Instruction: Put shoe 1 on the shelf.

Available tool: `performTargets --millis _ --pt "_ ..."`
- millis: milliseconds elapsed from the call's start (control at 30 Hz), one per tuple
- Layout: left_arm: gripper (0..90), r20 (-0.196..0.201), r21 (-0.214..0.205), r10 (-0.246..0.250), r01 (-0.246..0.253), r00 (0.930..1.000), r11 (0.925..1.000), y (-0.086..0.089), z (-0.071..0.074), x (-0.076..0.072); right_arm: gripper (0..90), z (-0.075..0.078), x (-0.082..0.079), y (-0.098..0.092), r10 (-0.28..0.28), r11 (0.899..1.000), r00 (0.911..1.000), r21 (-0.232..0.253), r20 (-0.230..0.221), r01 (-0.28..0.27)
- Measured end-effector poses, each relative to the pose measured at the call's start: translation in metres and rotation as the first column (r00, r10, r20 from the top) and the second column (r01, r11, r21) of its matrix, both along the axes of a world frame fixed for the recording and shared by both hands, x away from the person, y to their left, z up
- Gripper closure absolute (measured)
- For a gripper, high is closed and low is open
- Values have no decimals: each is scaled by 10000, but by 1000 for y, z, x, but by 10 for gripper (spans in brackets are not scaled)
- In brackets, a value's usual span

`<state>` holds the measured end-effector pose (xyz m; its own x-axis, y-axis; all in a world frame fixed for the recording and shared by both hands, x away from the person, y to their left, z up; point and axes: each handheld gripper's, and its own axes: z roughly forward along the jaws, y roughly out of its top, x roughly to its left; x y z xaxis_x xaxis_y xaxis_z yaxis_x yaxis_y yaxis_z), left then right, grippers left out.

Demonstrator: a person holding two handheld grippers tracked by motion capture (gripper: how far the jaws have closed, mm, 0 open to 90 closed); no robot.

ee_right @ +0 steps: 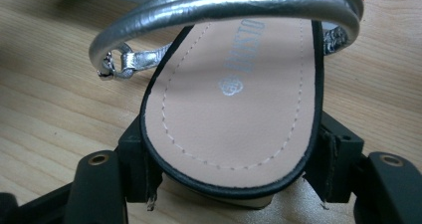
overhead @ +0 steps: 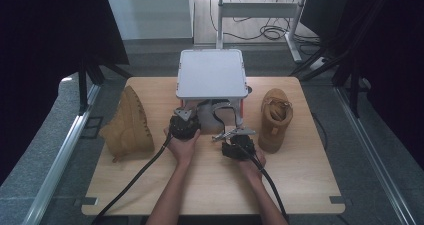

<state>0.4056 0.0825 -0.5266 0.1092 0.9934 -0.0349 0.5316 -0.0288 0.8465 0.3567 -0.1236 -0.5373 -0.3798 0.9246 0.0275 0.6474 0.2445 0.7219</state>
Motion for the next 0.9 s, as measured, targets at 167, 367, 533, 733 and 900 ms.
performTargets --millis 167,367,533,733,900 --pt "420 -44 83 84 -84 10000 9999 -3 -2 4 340 0 0 0 10 10000 10000 10 -9 -10" --pt "418 -359 345 16 -3 9994 9994 -9 -10 9 341 0 0 0 50 10000 10000 8 -26 -50" --pt "418 -408 261 -89 99 9991 9996 -6 -10 9 341 0 0 0 47 10000 10000 12 -23 -47" --pt "417 -482 231 -189 201 9987 9995 -5 -10 9 343 0 0 0 -51 10000 10000 71 -25 52" --pt "417 -583 273 -302 319 9978 9991 -3 -9 9 345 3 1 2 -260 9992 9996 322 72 257"
